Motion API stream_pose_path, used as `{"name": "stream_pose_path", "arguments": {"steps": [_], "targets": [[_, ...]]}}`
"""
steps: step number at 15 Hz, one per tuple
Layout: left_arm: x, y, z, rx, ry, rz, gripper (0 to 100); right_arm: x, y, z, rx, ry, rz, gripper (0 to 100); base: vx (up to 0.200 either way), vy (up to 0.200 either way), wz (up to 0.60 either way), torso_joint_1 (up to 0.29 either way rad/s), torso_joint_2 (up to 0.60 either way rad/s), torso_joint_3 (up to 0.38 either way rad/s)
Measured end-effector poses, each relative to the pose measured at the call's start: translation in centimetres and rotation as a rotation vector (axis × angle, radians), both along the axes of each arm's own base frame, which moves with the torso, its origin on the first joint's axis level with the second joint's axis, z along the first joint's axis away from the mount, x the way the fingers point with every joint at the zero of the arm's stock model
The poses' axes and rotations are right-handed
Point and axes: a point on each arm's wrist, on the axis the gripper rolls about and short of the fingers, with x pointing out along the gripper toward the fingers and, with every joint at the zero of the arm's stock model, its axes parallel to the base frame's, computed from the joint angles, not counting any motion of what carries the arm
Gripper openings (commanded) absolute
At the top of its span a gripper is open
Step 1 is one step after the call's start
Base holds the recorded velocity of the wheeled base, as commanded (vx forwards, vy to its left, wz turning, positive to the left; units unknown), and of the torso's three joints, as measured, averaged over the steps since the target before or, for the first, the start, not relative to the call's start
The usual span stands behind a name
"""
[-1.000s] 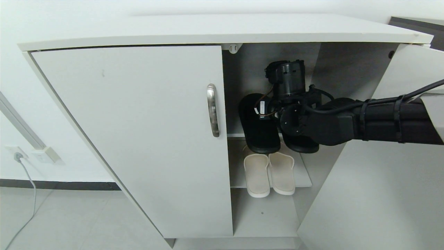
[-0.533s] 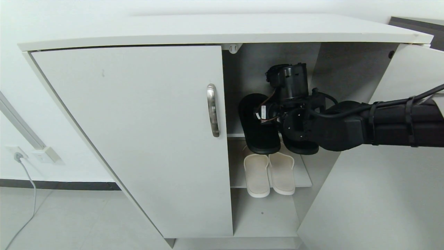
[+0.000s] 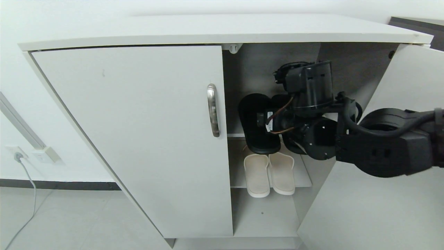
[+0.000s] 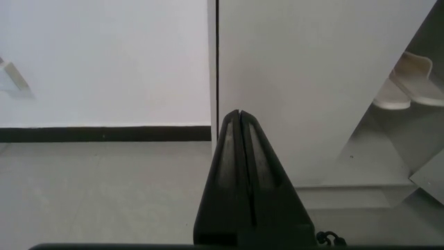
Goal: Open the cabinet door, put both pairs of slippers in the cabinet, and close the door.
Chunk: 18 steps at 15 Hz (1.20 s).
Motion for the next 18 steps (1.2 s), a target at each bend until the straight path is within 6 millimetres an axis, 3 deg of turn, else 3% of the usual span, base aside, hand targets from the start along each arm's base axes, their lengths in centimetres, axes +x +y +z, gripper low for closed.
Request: {"name": "stream_pose_path", "arguments": {"steps": [1, 2, 7, 18], "targets": [[0.0, 0.0, 0.0, 0.000, 0.000, 0.000, 0, -1.0, -0.3, -0.4, -0.006, 0.007, 0.015, 100, 0.000, 0.000, 0.00, 0.000, 0.00, 0.000], [0.0, 0.0, 0.0, 0.000, 0.000, -0.001, 0, -2.1, -0.7, -1.0, -0.009, 0.012, 0.037, 0, 0.000, 0.000, 0.00, 0.000, 0.00, 0.000], [0.0, 0.0, 0.0, 0.002, 0.000, -0.002, 0, -6.0, -2.7, -3.3, 0.026, 0.038, 0.178, 0, 0.000, 0.000, 0.00, 0.000, 0.00, 0.000], [0.0, 0.0, 0.0, 0.002, 0.000, -0.001, 0, -7.0, -3.1, -4.2, 0.009, 0.063, 0.206, 0, 0.000, 0.000, 0.00, 0.000, 0.00, 0.000]]}}
